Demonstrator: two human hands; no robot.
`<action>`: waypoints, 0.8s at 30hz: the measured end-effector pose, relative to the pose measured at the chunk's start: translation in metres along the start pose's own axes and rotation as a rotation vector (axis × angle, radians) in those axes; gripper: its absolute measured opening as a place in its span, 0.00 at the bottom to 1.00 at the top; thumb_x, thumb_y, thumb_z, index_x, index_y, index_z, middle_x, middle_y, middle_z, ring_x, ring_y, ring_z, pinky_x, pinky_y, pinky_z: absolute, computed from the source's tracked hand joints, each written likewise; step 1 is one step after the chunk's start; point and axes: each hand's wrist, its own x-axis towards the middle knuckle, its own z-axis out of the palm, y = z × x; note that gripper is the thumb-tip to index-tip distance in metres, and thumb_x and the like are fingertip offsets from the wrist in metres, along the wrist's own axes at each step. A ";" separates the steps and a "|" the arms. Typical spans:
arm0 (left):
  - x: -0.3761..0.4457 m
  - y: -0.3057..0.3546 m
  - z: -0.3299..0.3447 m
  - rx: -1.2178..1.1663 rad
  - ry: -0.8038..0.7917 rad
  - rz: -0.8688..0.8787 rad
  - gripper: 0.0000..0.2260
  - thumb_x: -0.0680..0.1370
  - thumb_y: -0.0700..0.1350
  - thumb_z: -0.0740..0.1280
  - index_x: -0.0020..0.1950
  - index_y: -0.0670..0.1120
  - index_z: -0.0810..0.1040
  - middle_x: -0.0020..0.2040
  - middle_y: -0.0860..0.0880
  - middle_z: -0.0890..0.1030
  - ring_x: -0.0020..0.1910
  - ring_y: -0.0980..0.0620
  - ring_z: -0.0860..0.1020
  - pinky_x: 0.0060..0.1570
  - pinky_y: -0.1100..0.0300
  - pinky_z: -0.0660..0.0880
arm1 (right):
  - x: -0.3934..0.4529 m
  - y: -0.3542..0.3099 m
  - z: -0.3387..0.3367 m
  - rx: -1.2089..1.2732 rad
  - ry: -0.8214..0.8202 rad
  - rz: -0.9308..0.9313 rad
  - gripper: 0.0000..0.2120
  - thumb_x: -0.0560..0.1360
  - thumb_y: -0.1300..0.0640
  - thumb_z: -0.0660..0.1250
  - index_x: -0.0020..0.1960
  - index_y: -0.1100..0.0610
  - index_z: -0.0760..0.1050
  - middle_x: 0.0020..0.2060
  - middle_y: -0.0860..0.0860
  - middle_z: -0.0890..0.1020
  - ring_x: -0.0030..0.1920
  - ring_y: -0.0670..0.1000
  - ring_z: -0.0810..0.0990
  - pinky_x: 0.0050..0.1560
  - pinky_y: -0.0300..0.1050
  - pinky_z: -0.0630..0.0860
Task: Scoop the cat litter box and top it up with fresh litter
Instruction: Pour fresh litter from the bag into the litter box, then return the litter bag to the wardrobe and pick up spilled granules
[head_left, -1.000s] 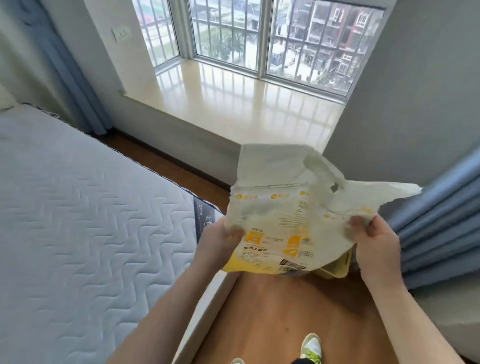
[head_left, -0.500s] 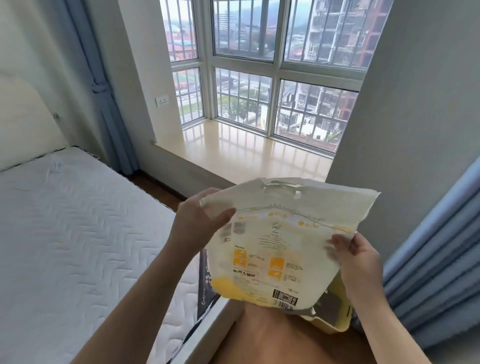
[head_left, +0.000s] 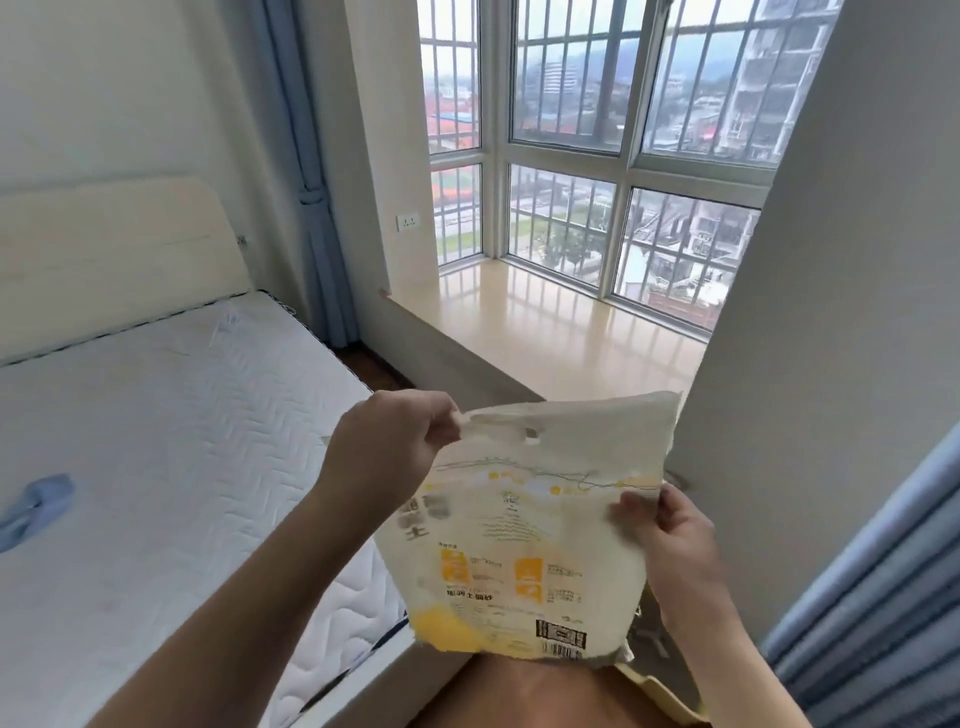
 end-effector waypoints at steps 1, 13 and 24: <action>-0.006 0.001 -0.003 -0.016 0.010 -0.005 0.02 0.75 0.50 0.72 0.44 0.53 0.82 0.31 0.61 0.78 0.32 0.56 0.77 0.33 0.59 0.75 | -0.002 -0.001 0.000 -0.026 -0.025 -0.003 0.04 0.77 0.59 0.67 0.47 0.54 0.81 0.41 0.53 0.86 0.42 0.53 0.84 0.46 0.52 0.81; -0.101 -0.034 -0.083 0.076 0.076 -0.257 0.03 0.74 0.45 0.72 0.44 0.52 0.85 0.36 0.56 0.83 0.36 0.55 0.80 0.38 0.58 0.76 | -0.045 -0.070 0.086 -0.362 -0.396 -0.311 0.11 0.72 0.60 0.72 0.47 0.44 0.77 0.43 0.40 0.83 0.36 0.40 0.79 0.35 0.26 0.70; -0.260 -0.140 -0.209 0.322 0.208 -0.618 0.04 0.75 0.45 0.72 0.48 0.51 0.85 0.42 0.53 0.85 0.43 0.50 0.81 0.37 0.59 0.71 | -0.180 -0.099 0.271 -1.386 -0.862 -0.760 0.24 0.72 0.36 0.65 0.63 0.47 0.67 0.57 0.43 0.76 0.56 0.47 0.75 0.48 0.43 0.71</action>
